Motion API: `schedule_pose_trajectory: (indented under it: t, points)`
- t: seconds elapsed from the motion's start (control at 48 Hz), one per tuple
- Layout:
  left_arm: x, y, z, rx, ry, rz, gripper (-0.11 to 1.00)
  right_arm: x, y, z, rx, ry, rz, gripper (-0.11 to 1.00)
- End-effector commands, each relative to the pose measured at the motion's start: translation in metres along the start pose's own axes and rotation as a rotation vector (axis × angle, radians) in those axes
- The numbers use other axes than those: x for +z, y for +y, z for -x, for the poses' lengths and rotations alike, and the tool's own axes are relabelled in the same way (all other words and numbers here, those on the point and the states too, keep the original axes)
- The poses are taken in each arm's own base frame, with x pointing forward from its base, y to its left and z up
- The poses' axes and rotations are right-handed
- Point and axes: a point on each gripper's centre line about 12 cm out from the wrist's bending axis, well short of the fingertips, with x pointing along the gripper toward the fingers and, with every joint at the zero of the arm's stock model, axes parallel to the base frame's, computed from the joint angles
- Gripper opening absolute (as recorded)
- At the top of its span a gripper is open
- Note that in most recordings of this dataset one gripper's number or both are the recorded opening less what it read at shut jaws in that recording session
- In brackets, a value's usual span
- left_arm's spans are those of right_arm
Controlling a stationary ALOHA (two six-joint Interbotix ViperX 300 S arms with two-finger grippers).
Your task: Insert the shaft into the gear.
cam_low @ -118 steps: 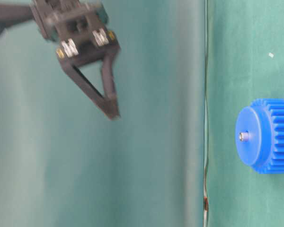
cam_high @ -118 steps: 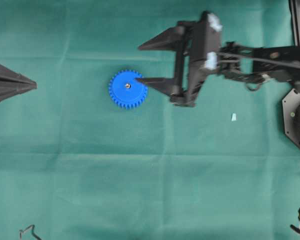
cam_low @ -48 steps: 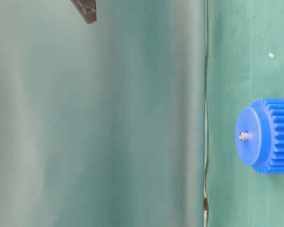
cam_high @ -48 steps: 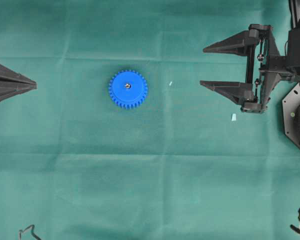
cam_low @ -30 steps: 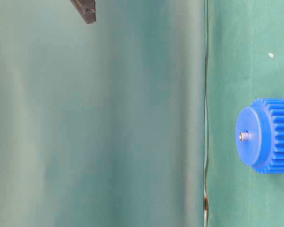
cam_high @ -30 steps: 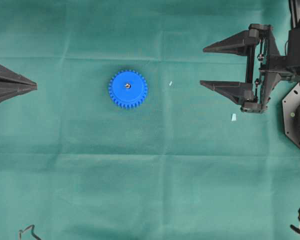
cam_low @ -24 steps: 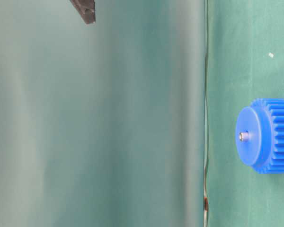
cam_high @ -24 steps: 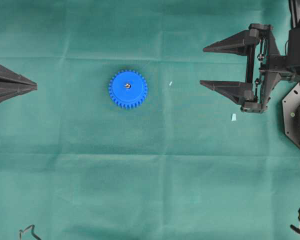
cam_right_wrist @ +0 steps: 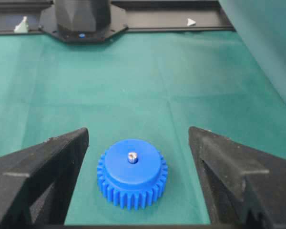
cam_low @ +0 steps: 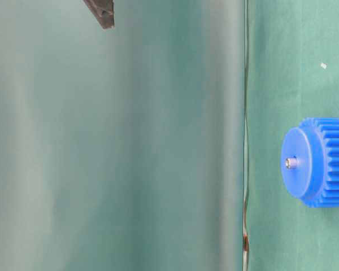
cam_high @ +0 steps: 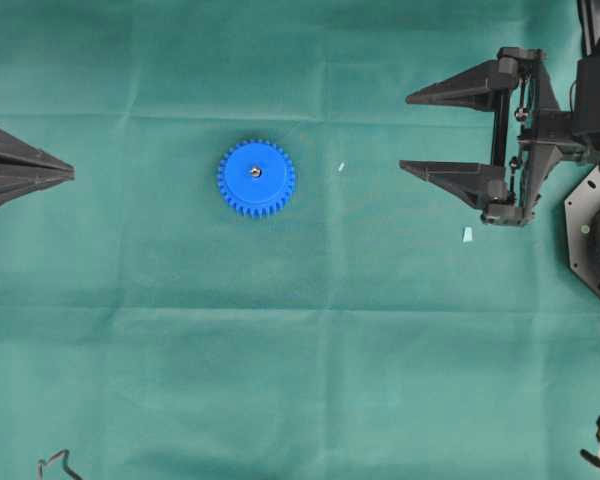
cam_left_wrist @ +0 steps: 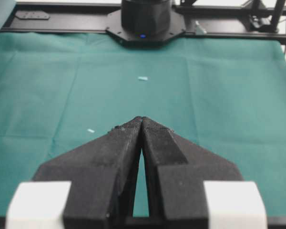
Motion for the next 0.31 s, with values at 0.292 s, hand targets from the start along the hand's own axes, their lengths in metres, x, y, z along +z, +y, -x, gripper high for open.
schedule_pose_trajectory:
  t: [0.292]
  points:
    - [0.0107,0.0002,-0.0018,0.001,-0.028,-0.002,0.0,0.0037,0.0006,-0.002,0.001,-0.012,-0.004,0.88]
